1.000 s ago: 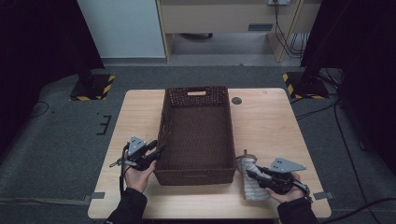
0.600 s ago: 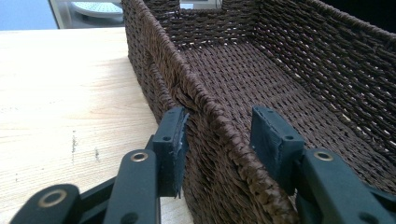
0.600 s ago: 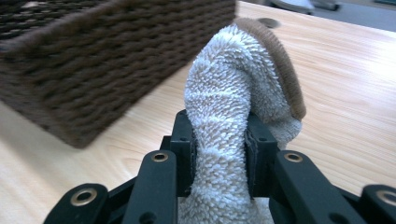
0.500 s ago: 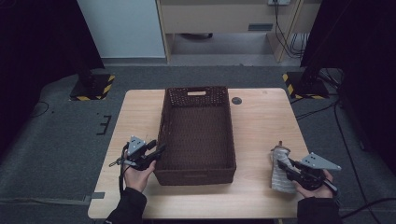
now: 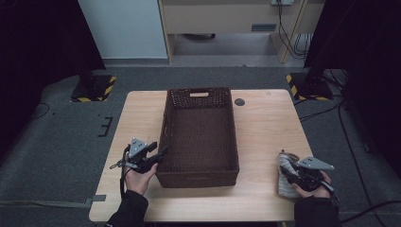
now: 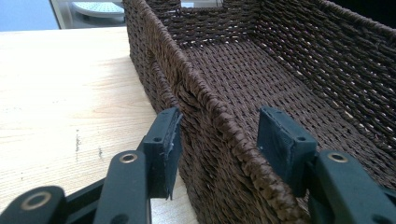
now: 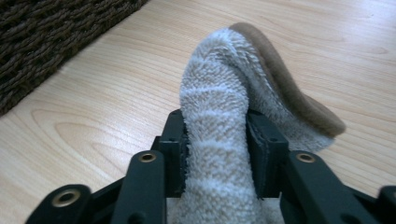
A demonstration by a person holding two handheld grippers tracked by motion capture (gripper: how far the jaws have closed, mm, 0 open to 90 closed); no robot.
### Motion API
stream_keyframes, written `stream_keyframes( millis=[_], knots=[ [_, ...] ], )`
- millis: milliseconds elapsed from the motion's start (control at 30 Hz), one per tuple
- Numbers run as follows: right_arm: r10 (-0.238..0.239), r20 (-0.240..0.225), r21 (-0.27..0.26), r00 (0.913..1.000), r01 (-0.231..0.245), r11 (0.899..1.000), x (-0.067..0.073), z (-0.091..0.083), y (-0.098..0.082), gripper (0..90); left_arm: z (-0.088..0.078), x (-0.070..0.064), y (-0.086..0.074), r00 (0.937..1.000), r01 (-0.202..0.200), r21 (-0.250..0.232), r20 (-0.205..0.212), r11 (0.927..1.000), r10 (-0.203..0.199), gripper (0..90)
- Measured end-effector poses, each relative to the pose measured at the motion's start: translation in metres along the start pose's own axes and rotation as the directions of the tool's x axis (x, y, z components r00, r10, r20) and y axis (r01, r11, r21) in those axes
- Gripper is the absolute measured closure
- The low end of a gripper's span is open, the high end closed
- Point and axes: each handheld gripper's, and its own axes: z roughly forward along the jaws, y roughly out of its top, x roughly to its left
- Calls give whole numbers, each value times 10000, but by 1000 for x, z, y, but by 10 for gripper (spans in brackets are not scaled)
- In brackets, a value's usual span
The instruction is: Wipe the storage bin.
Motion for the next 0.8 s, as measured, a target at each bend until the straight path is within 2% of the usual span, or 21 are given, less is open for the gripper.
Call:
stream_keyframes(
  millis=[267,433,600,800],
  knots=[
    [163,100,130,9998,-165,9998,1,15,0,469,0,1,0,10000,-16,-17,-3,10000,16,462],
    [156,281,47,9995,-158,9999,0,12,2,400,-1,0,1,10000,-57,5,-30,10000,57,449],
    [199,552,-561,9983,-168,9983,-1,2,10,365,-3,0,2,9999,-116,33,66,9999,116,443],
    [363,572,-1677,9977,-263,9855,2,-14,25,364,-3,-1,3,9990,-155,206,415,9997,147,525]
  ],
)
